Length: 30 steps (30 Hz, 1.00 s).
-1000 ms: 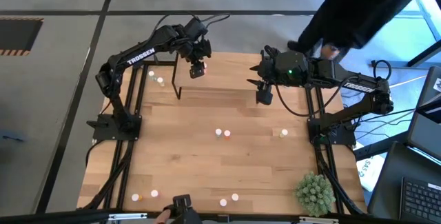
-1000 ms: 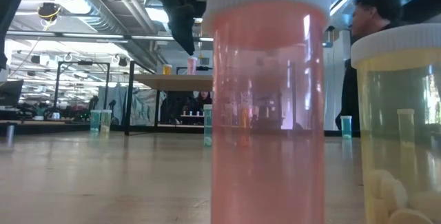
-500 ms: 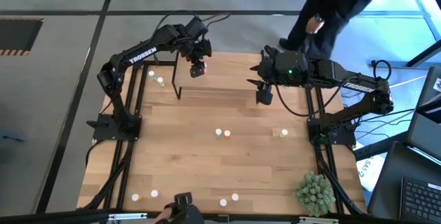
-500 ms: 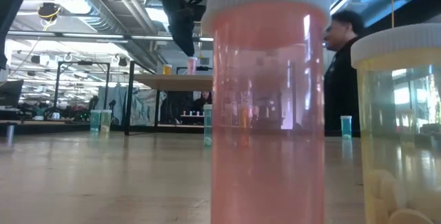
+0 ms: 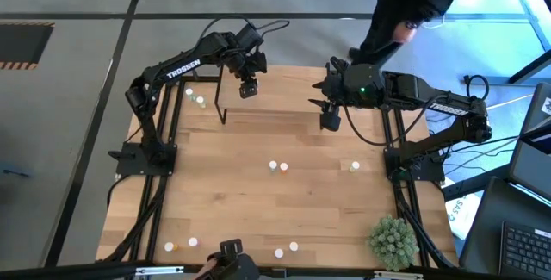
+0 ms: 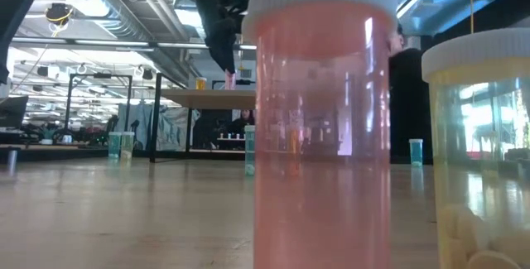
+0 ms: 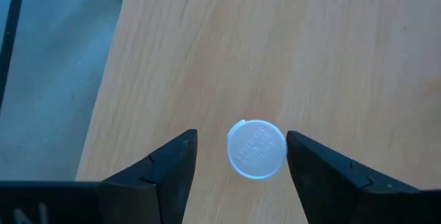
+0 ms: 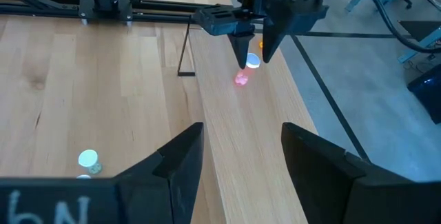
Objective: Pick and place medicine bottles onto shelf by color
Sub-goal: Put the top right pink pill bottle on the shelf
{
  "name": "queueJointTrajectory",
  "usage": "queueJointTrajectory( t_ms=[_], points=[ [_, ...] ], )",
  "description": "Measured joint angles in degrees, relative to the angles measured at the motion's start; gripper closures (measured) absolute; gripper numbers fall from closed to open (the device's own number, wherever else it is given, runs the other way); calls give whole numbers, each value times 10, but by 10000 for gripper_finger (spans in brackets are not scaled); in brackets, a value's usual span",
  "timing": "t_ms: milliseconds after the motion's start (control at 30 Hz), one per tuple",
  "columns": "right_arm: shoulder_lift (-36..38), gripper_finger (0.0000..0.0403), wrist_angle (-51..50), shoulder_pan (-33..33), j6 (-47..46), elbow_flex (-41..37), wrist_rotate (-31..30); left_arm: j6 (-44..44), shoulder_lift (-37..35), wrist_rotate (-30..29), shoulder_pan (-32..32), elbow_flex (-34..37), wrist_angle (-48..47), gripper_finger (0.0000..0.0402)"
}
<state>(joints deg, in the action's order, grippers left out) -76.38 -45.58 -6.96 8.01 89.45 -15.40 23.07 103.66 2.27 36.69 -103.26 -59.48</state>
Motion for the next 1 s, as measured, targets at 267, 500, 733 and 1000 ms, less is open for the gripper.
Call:
queueJointTrajectory(
  t_ms=[267,500,733,1000],
  points=[
    [0,205,0,0,0,0,0,-4,0,-13,-5,0,-14,185],
    [0,205,0,0,0,0,0,-4,0,-13,-5,0,-15,189],
    [0,205,0,0,0,0,0,-4,0,-13,-5,0,-13,213],
    [0,205,0,0,0,0,0,-4,0,-13,-5,0,-12,260]
  ],
)
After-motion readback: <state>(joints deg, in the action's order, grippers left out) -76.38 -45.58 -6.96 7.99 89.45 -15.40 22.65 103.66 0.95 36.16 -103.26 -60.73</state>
